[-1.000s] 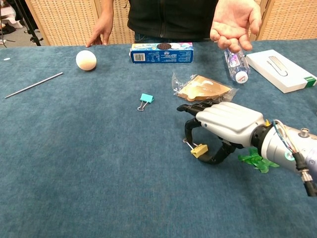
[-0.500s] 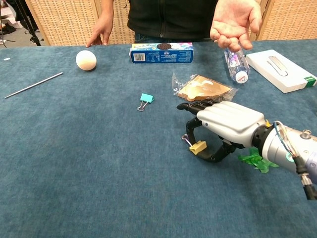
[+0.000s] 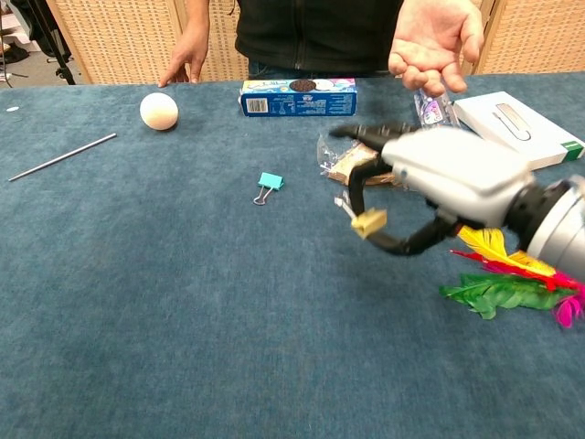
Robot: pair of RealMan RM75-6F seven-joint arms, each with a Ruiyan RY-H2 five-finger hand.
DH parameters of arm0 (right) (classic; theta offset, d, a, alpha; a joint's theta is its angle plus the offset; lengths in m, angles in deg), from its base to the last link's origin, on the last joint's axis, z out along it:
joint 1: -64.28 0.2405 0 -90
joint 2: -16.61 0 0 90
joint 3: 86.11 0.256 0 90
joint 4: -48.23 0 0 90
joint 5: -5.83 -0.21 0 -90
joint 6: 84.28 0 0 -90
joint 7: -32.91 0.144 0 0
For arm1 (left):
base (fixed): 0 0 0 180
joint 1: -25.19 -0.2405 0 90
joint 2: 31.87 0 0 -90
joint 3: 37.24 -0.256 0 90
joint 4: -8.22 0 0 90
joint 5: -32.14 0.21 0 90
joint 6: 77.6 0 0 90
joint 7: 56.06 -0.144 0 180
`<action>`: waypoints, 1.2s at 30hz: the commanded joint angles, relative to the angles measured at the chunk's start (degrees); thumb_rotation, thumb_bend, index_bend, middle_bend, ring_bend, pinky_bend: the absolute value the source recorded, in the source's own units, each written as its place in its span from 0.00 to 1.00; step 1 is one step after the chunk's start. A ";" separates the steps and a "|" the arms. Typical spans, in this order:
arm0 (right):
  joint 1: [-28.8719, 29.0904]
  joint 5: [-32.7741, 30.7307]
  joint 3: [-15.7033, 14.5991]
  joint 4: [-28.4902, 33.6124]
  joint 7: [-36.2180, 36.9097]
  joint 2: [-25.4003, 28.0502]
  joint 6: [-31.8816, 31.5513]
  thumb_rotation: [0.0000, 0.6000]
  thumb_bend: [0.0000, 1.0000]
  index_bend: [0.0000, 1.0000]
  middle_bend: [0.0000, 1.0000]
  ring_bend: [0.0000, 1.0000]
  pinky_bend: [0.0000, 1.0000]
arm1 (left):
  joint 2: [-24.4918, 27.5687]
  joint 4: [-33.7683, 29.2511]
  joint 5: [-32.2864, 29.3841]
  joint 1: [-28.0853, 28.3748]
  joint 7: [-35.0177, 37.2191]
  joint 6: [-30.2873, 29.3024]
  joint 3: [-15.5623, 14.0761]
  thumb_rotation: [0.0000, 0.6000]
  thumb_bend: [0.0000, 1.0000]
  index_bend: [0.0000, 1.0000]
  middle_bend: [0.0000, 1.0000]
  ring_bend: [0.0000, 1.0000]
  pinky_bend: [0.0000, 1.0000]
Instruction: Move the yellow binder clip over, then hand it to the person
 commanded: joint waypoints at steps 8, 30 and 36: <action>0.41 -3.05 9.32 10.83 -3.67 12.25 -3.93 1.00 0.62 0.55 0.00 0.00 0.00 | 0.33 -0.44 0.61 -0.33 0.15 -1.06 0.34 1.00 0.17 0.00 0.00 0.00 0.00; 2.61 -16.85 15.05 8.20 -3.13 16.79 -1.60 1.00 0.00 0.00 0.00 0.00 0.00 | 0.39 -1.30 0.18 0.02 -1.41 0.57 0.48 1.00 0.17 0.00 0.00 0.00 0.00; 0.44 -15.52 14.38 11.92 -3.54 19.93 -5.24 1.00 0.00 0.00 0.00 0.00 0.00 | 0.38 -1.40 0.02 -0.04 -1.76 0.71 0.49 1.00 0.17 0.00 0.00 0.00 0.00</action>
